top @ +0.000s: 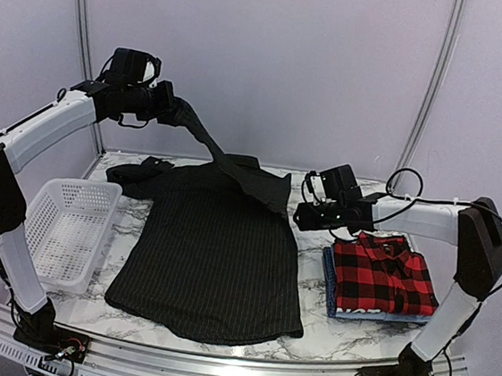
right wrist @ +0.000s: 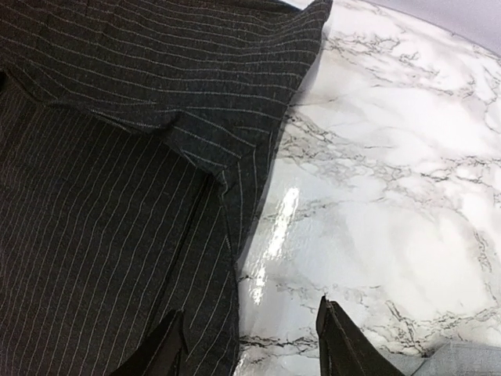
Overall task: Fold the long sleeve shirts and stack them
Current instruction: Pick up the flattened shirt from the center of the board.
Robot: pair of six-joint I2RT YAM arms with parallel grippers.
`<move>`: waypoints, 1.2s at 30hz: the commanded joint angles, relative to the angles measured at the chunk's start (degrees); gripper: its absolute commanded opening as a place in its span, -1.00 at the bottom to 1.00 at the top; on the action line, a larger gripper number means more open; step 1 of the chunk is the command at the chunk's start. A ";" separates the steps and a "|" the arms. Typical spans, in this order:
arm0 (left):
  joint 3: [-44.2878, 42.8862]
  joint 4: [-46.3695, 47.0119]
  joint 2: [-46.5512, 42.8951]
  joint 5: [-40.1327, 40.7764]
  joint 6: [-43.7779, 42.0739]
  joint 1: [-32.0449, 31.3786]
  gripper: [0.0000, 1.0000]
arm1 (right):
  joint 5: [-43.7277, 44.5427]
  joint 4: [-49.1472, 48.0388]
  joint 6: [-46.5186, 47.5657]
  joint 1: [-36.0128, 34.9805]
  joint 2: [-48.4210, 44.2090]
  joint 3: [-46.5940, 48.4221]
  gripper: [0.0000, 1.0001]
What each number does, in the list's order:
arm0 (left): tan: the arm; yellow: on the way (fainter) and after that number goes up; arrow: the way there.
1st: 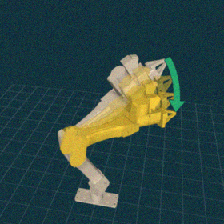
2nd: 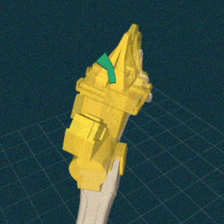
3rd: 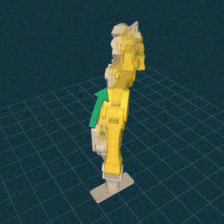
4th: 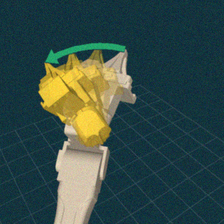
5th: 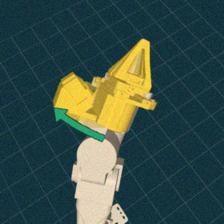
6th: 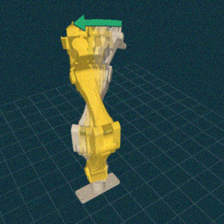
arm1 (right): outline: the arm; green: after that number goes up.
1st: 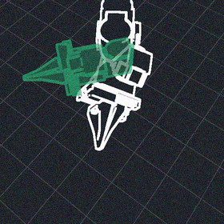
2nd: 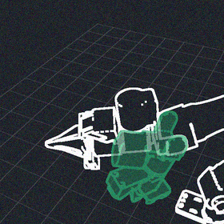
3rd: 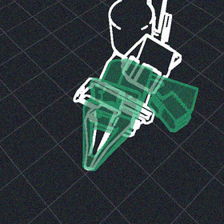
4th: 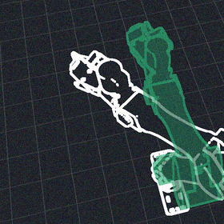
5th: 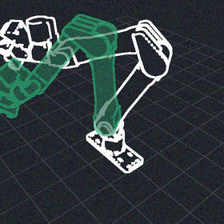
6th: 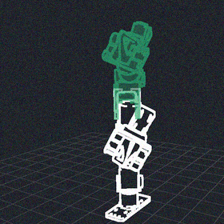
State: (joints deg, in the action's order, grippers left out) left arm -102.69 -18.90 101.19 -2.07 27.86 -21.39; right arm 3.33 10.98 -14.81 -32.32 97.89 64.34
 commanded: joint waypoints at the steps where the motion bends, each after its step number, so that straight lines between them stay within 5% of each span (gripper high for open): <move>1: -2.35 -1.50 -0.73 -0.37 -2.12 0.94 -1.00 | -0.89 4.22 -1.12 -3.49 -2.10 -0.85 0.03; 14: -4.05 -1.50 0.77 -3.51 -2.62 2.32 -1.00 | -8.47 11.21 -14.86 -15.64 -18.51 -19.28 0.02; 22: -4.88 -1.46 0.86 -3.93 -2.59 2.36 -1.00 | -8.00 18.43 -23.02 -23.60 -28.38 -25.19 -0.17; 36: -5.36 -0.80 1.72 -5.07 -1.77 2.32 -1.00 | -6.98 17.78 -29.90 -28.50 -27.28 -28.36 -0.40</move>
State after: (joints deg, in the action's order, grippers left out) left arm -105.97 -20.01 102.00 -6.07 26.33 -19.18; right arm -4.43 28.18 -42.37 -60.25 70.30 35.70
